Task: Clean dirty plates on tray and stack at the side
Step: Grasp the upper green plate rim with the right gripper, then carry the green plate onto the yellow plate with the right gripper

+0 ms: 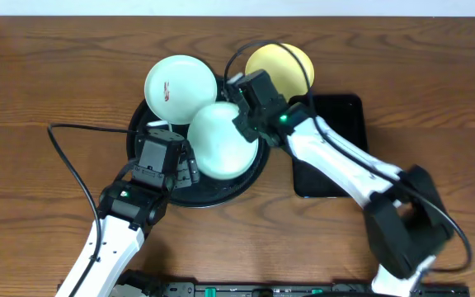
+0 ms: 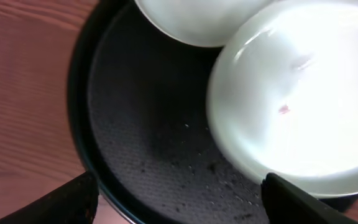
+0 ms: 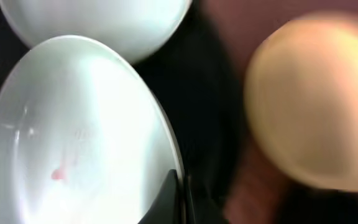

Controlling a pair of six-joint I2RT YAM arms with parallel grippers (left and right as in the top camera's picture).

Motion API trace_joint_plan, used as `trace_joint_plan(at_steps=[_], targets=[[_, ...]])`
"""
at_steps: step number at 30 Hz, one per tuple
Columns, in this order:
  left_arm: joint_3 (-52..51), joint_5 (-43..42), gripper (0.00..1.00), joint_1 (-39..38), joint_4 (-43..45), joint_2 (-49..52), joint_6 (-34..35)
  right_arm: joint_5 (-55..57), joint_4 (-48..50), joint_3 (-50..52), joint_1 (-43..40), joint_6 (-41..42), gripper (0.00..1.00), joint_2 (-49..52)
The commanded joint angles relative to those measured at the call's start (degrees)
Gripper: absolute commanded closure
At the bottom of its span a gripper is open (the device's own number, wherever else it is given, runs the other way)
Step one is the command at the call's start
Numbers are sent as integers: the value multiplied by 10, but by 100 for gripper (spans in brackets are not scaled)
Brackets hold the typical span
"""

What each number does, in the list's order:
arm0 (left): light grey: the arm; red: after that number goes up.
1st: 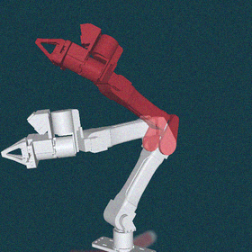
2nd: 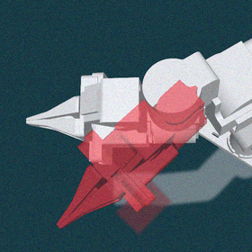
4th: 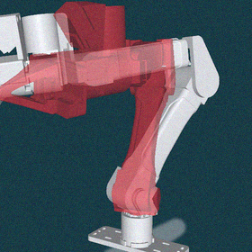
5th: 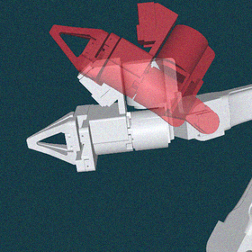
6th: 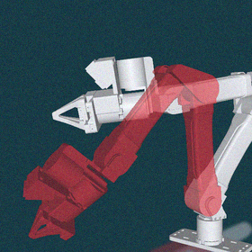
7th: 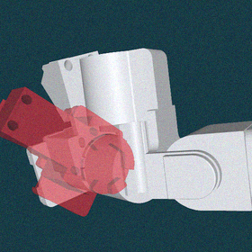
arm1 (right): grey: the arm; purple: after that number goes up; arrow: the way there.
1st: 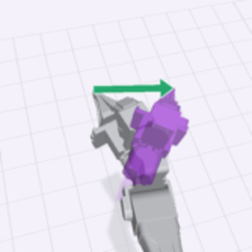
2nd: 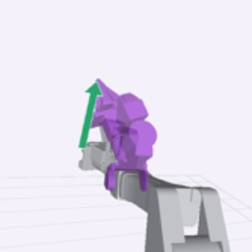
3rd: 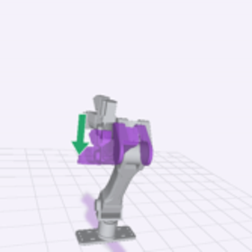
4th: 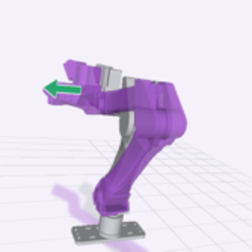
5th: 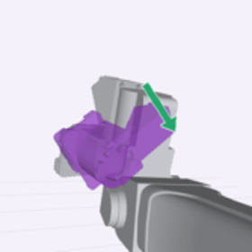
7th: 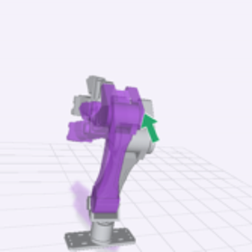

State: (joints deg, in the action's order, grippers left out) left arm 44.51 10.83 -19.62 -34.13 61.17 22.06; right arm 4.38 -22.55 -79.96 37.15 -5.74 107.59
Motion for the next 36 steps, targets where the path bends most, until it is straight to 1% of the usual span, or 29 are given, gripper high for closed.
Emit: trace_joint_plan(at_steps=[1,6,11,13,17,22,26,36], targets=[[7,34,14,-1,-2,2,-6,90,10,-15,13,-45,99,-36],[7,34,14,-1,-2,2,-6,181,31,-15,35,-87,99,-41],[7,34,13,-1,-1,2,-6,321,87,-15,70,-114,99,-40],[7,34,13,-1,-1,2,-6,353,111,-14,83,-124,99,-40],[7,34,13,-1,-2,2,-5,381,125,-14,104,-123,99,-40],[7,34,13,-1,-1,2,-5,465,147,-14,129,-135,99,-34],[7,34,13,-1,-1,2,-5,500,167,-13,137,-151,99,-30],[7,34,13,-1,-1,2,-5,513,181,-13,155,-166,99,-29]])
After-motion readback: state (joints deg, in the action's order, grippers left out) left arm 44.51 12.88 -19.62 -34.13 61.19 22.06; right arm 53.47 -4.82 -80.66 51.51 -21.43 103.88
